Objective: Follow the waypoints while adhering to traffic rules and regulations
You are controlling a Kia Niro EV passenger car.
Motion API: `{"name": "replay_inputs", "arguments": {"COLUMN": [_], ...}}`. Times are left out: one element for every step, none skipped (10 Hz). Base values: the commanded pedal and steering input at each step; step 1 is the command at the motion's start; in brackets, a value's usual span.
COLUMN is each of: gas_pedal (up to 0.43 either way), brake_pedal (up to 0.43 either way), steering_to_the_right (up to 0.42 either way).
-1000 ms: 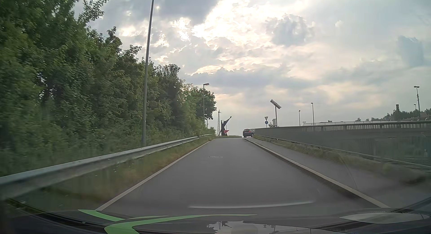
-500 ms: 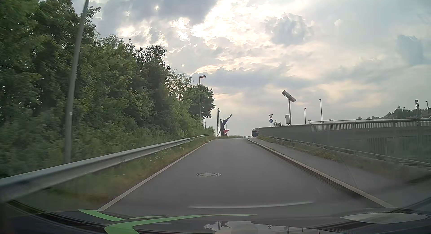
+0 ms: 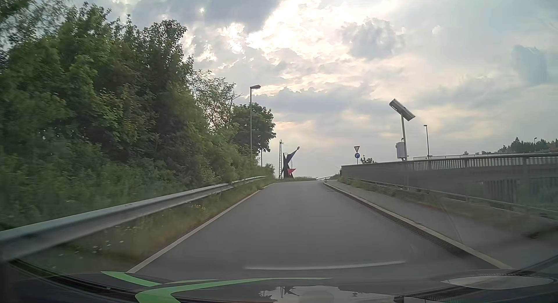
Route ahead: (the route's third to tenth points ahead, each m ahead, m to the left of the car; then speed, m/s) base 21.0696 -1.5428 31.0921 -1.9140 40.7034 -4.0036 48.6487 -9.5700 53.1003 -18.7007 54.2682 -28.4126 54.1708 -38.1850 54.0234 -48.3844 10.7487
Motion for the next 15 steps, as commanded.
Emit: {"name": "replay_inputs", "arguments": {"gas_pedal": [0.079,0.059,0.059,0.039,0.028,0.028,0.02,0.008,0.0,0.0,0.0,0.0,0.0,0.0,0.0], "brake_pedal": [0.0,0.0,0.0,0.0,0.0,0.0,0.0,0.0,0.0,0.0,0.0,0.0,0.0,0.0,0.0], "steering_to_the_right": [0.002,0.002,0.002,0.002,0.002,0.002,0.002,0.002,0.002,0.002,0.002,0.002,0.002,0.002,0.003]}}
